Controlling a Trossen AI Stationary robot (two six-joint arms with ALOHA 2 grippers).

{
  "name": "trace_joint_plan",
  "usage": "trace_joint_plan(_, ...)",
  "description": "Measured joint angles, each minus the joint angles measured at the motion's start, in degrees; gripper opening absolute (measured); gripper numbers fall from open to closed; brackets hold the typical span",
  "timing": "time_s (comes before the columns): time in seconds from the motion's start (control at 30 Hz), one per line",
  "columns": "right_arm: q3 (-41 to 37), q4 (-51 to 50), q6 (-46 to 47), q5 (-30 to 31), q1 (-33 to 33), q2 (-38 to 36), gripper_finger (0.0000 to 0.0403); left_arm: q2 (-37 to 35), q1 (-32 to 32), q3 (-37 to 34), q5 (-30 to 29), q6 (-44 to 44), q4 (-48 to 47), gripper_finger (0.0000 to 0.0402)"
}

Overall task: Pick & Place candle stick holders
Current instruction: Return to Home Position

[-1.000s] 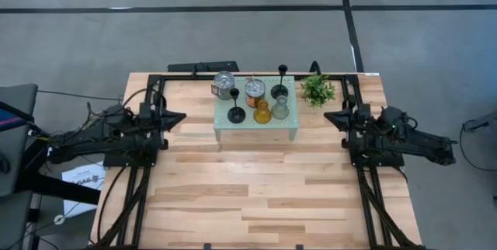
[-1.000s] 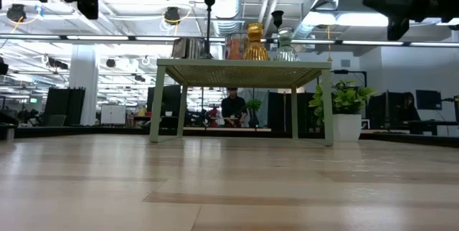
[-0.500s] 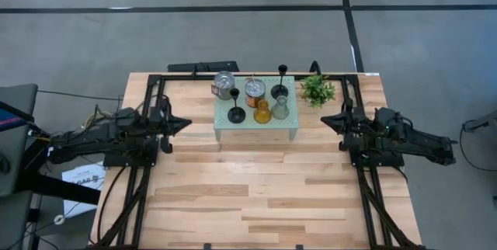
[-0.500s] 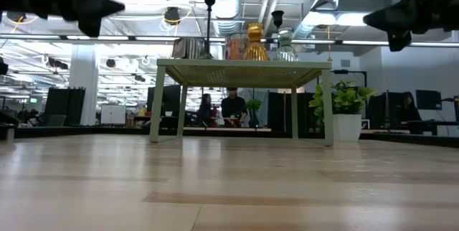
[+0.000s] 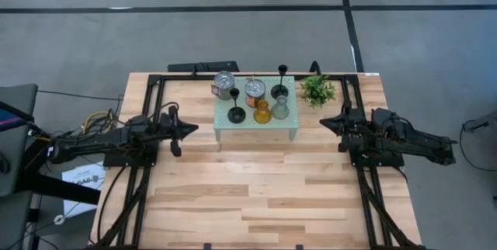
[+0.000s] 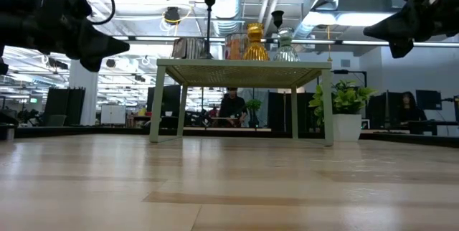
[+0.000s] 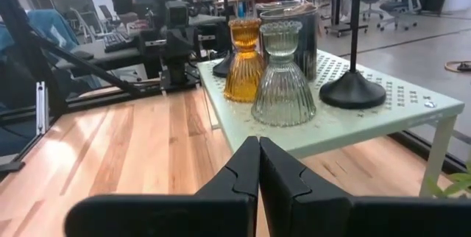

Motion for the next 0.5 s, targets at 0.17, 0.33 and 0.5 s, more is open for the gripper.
trace_joint_plan(0.17,0.0,-0.6,0.0,2.4,0.0,0.0,0.0000,0.0,0.0,0.0,-1.7,1.0,0.2,0.0003)
trace_joint_plan(0.33,0.0,-0.7,1.7,2.8,0.0,0.0,0.0000,0.0,0.0,0.0,-1.7,1.0,0.2,0.0003)
trace_joint_plan(0.5,0.0,-2.2,4.0,4.8,0.0,0.6,0.0000,0.0,0.0,0.0,-1.7,1.0,0.1,0.0004)
